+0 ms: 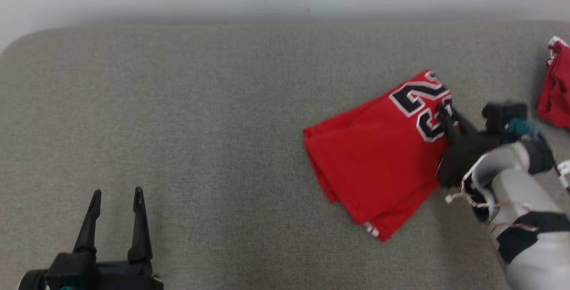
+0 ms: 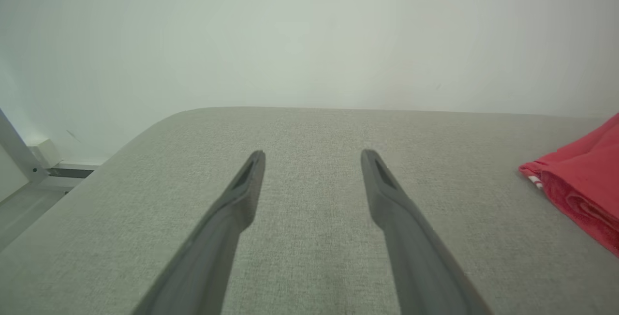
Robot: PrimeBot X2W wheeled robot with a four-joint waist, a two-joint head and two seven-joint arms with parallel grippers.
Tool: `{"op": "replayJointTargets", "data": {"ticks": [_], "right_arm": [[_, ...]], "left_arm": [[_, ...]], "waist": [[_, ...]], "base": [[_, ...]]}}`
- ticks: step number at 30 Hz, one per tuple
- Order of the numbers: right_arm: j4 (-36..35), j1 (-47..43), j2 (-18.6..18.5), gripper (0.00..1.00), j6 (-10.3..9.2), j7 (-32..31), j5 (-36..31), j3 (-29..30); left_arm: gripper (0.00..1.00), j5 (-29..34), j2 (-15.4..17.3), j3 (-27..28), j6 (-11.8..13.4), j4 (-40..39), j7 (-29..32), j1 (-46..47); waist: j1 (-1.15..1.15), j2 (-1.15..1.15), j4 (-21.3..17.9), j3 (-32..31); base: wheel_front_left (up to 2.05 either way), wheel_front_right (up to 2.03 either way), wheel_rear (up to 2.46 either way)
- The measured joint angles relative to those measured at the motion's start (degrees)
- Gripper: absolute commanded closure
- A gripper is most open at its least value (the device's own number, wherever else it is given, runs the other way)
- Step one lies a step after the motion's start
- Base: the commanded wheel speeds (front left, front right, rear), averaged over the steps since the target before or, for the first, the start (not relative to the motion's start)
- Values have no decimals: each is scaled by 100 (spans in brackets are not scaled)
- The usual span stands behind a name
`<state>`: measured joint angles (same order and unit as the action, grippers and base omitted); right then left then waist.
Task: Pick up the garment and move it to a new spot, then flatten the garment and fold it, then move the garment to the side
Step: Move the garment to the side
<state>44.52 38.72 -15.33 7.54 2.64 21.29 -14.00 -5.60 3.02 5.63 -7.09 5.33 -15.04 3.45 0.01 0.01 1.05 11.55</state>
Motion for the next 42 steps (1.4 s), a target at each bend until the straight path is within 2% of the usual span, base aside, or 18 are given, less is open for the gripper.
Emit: {"op": "replayJointTargets", "data": {"ticks": [11,22,32,42], "right_arm": [[30,1223,-637,100,0,234,160,120],[303,2260,-1136,100,0,456,244,322],[691,2905,-1672,100,0,397,74,247],[1127,3539,-2219,100,1,497,-92,96]], "left_arm": [[0,57,199,-221,-8,-474,-1,545],[0,174,760,-355,-33,-1167,0,774],[0,286,1016,-387,-30,-1924,108,771],[0,308,1177,-343,2,-2573,399,736]], "waist": [[0,0,-286,880],[0,0,-957,1775],[-1,1,-1527,2351],[0,0,-1797,2717]], "base": [[0,0,0],[0,0,0],[0,0,0],[0,0,0]]}}
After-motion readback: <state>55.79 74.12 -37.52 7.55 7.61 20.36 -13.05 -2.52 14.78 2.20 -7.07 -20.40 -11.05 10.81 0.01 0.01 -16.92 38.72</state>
